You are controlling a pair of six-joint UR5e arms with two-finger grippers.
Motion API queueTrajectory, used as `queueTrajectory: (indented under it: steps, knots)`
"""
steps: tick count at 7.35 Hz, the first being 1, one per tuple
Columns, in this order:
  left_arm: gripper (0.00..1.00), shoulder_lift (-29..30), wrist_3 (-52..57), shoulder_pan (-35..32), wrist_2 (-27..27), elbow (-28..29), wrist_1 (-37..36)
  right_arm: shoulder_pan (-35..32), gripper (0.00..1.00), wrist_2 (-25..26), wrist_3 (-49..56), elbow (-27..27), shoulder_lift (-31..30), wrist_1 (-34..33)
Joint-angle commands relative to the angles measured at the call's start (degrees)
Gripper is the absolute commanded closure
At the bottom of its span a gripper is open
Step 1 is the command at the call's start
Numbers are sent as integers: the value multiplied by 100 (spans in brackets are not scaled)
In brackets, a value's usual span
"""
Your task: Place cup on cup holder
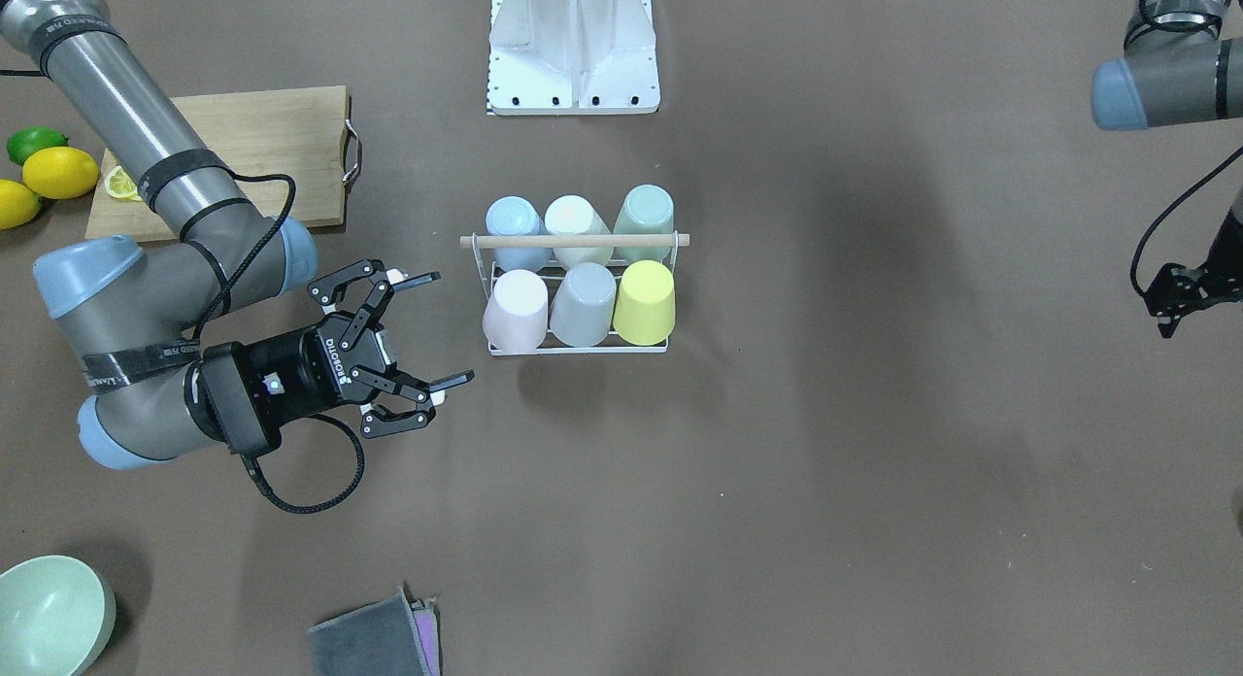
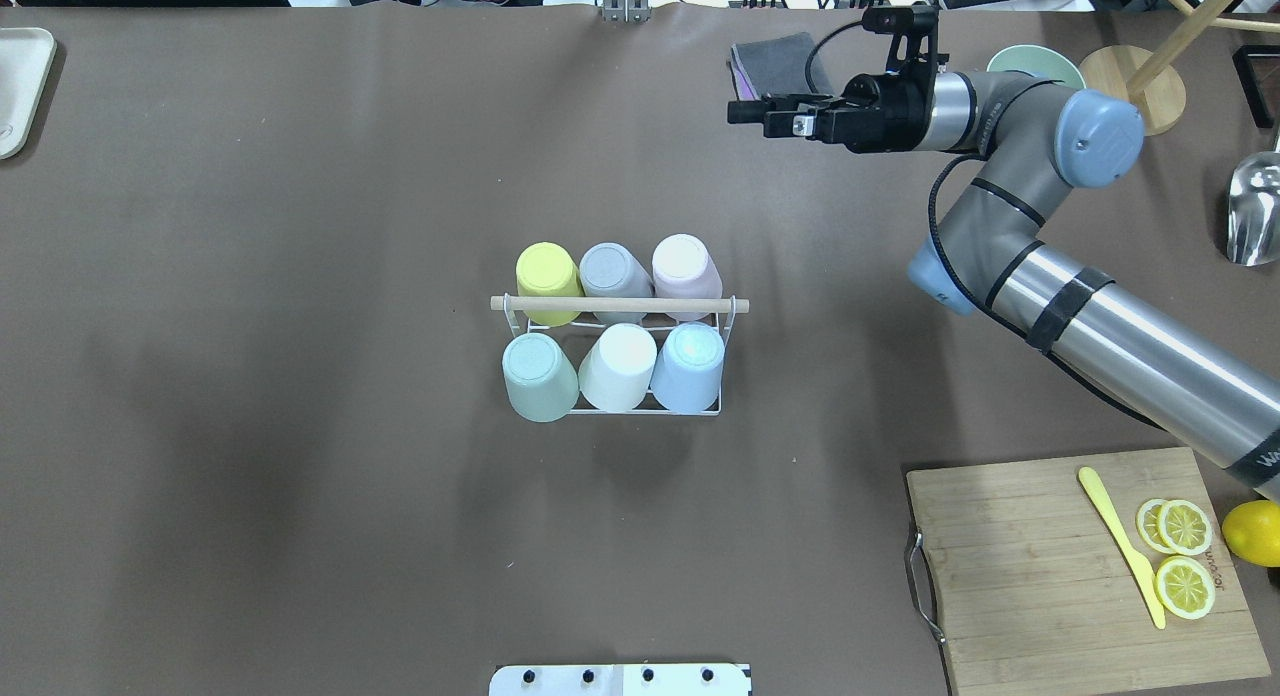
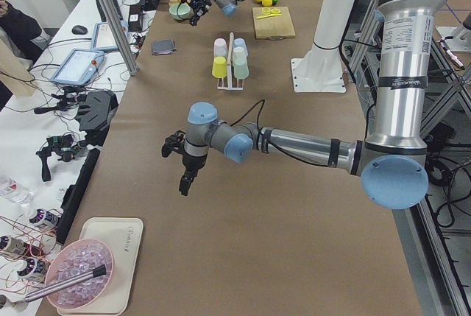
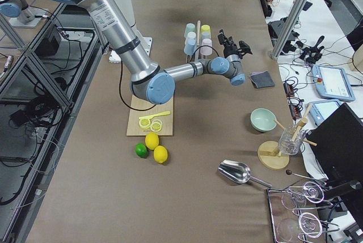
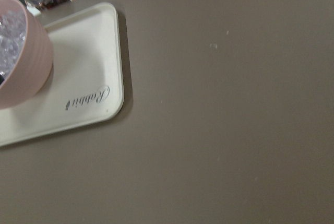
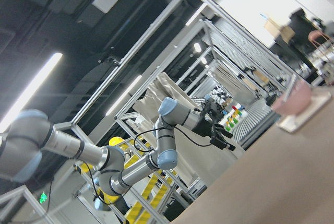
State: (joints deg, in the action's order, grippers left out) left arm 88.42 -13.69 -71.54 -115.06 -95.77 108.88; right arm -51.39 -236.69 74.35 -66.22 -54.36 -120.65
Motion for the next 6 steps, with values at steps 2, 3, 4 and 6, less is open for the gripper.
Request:
queueTrajectory:
  steps: [2,3,4,6]
  knots:
    - [3,-710,1566,-683,-1146,85,-330,-798,9,1258,-4541,-609,-171,-1456]
    - [3,-791,1832,-886,-1350,50,-1081,-1106,9,2040,-5562,-951,-163,-2018]
    - [3,-713,1992,-1010,-1369,-37,-2193,-1301,8,2909,-6460,-1154,-180,-2476]
    - [3,-782,1366,-1046,-1395,-309,-2443,-1312,4,4431,-6943,-1270,-189,-3180]
